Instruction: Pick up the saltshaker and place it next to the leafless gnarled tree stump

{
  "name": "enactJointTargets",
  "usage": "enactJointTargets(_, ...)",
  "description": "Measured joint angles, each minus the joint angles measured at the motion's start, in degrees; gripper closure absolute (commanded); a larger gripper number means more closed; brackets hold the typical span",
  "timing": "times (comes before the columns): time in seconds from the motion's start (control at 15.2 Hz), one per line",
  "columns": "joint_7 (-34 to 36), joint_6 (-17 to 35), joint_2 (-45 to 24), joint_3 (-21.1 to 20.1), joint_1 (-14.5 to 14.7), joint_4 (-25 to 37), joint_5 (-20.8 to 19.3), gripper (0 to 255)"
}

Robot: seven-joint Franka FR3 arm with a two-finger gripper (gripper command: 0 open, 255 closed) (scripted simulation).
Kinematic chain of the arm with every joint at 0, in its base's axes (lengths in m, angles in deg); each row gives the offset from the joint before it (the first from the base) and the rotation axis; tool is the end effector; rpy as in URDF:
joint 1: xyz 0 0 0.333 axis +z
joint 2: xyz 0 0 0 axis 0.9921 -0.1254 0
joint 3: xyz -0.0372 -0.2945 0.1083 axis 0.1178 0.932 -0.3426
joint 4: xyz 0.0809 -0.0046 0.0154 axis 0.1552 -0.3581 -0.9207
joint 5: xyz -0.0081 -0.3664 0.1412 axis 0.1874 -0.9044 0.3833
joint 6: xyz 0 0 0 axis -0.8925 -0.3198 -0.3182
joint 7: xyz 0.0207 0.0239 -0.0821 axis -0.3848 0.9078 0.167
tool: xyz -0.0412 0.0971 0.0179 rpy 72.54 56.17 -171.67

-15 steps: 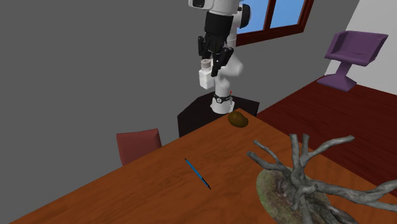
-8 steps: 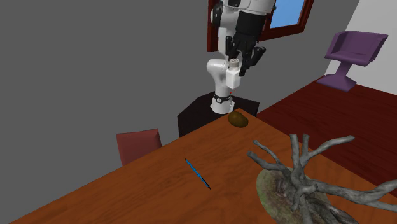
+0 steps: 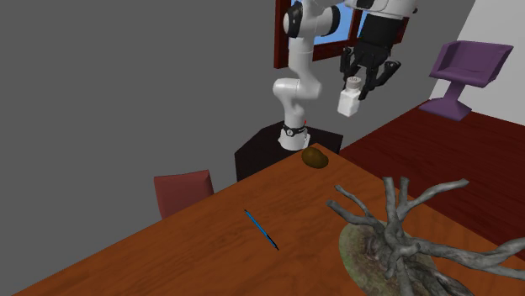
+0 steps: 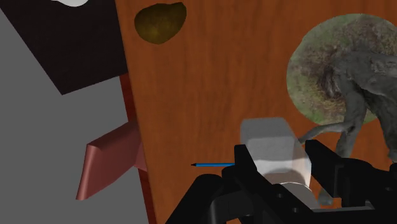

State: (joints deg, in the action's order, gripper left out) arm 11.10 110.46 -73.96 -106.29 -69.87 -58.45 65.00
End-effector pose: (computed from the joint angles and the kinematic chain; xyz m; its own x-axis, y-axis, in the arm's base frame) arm 0.4353 0.3317 0.6816 0.9135 -0.3971 0.0883 -0.4052 -0.9077 0.1089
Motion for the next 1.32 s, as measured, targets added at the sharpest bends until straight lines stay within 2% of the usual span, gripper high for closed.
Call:
enactJointTargets(0.13,3.1,-0.2,-1.2,-1.4,1.8,0.8,-0.5,255)
enactJointTargets(0.59,14.2,-4.4,-8.2,-6.1,10.1,9.3,-4.1,255)
enactJointTargets(0.92,21.4,-8.9,-16.1,-8.1,18.7,19.8,-8.7,255)
enactJointTargets(1.06,22.5,-8.3,-16.5,-8.3,19.4,19.4,-8.8,255)
enactJointTargets(1.32,23.0,-4.1,-14.5,-8.4,17.7,13.3,-7.3,255)
